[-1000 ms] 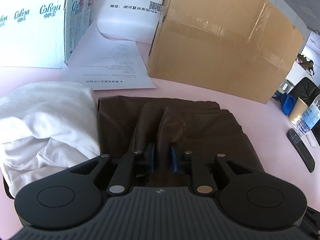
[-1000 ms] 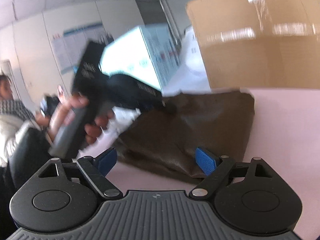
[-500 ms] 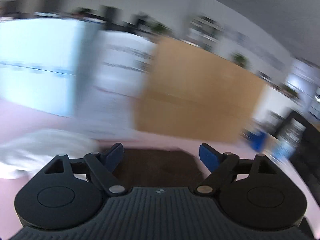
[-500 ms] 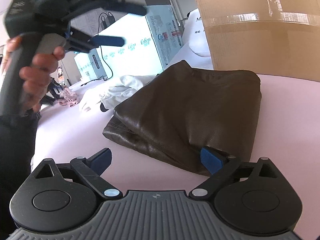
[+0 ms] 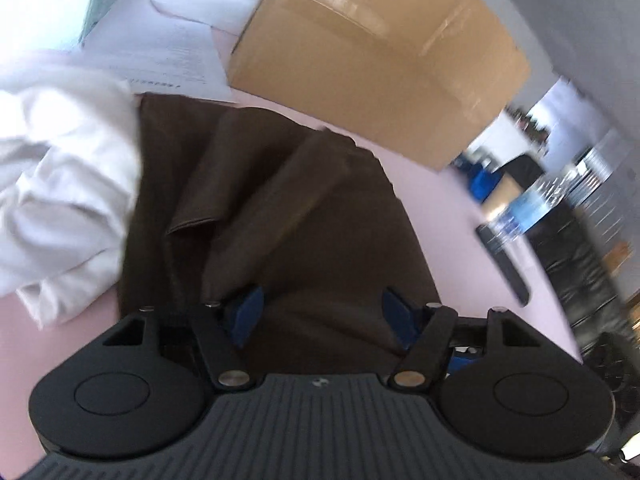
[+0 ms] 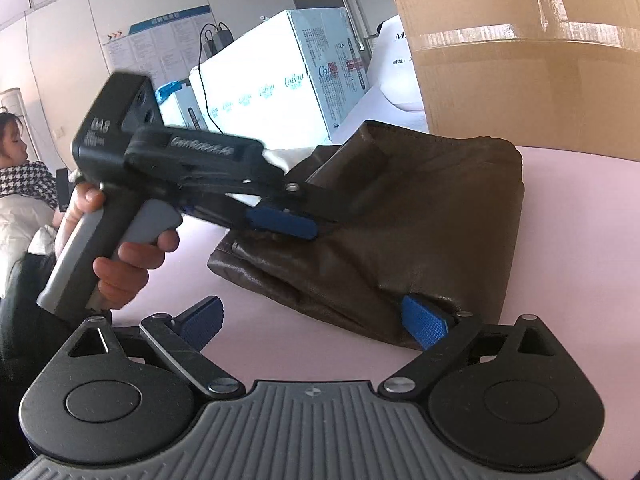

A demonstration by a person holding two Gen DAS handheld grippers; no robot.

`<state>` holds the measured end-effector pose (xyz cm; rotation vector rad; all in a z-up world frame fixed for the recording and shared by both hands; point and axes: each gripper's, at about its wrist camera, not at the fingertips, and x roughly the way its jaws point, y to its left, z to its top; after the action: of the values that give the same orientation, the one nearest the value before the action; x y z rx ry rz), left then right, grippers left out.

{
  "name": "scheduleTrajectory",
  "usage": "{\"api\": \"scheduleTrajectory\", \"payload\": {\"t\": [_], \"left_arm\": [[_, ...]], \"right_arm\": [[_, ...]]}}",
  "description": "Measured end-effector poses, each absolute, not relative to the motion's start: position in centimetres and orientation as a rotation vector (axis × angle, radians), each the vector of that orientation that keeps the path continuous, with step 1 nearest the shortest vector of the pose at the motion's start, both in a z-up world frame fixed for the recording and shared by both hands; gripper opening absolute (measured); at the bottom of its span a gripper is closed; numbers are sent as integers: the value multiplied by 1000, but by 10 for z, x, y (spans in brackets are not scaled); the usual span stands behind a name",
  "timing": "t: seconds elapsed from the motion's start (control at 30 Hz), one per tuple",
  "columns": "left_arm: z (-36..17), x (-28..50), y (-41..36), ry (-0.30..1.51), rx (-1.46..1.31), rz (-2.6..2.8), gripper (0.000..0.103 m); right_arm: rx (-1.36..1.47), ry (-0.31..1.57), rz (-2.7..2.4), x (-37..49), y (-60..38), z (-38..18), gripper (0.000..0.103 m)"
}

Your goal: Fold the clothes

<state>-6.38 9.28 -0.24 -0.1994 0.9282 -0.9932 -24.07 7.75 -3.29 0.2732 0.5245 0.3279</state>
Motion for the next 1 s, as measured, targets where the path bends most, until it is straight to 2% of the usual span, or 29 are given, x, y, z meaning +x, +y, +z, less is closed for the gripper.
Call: {"api": "scheduleTrajectory", "payload": {"t": [0.1, 0.23, 0.3, 0.33, 0.37, 0.4, 0.47, 0.5, 0.73, 0.8, 0.93, 1.0], "left_arm": [[-2, -64, 97, 907, -219, -1014, 60], [-3, -63, 107, 882, -272, -1018, 60], [-1, -64, 113, 858, -304, -1001, 62], [4, -68, 121, 812, -331, -977, 68], [8, -72, 126, 777, -347, -964, 80], [13, -77, 132, 724, -361, -945, 85], [24, -92, 145, 578, -370, -876, 85], [25, -94, 146, 561, -370, -870, 85], [21, -90, 149, 642, -420, -912, 85], [20, -91, 148, 642, -430, -915, 85], [19, -87, 154, 647, -454, -918, 86], [17, -87, 151, 660, -437, -902, 86]], "right_arm": [[339, 508, 347, -242, 67, -30, 96], [589, 395, 348, -252, 28, -19, 97], [650, 317, 259, -256, 7, -17, 97], [667, 300, 180, -256, -4, -19, 97], [692, 312, 120, -252, -12, -23, 97], [727, 333, 66, -248, -19, -28, 97], [820, 388, 30, -238, -32, -41, 93], [865, 417, 28, -233, -38, -47, 89], [790, 473, 110, -203, -24, -50, 84], [793, 484, 110, -198, -22, -52, 62], [827, 503, 110, -192, -25, -61, 42], [855, 502, 103, -194, -29, -64, 26]]}}
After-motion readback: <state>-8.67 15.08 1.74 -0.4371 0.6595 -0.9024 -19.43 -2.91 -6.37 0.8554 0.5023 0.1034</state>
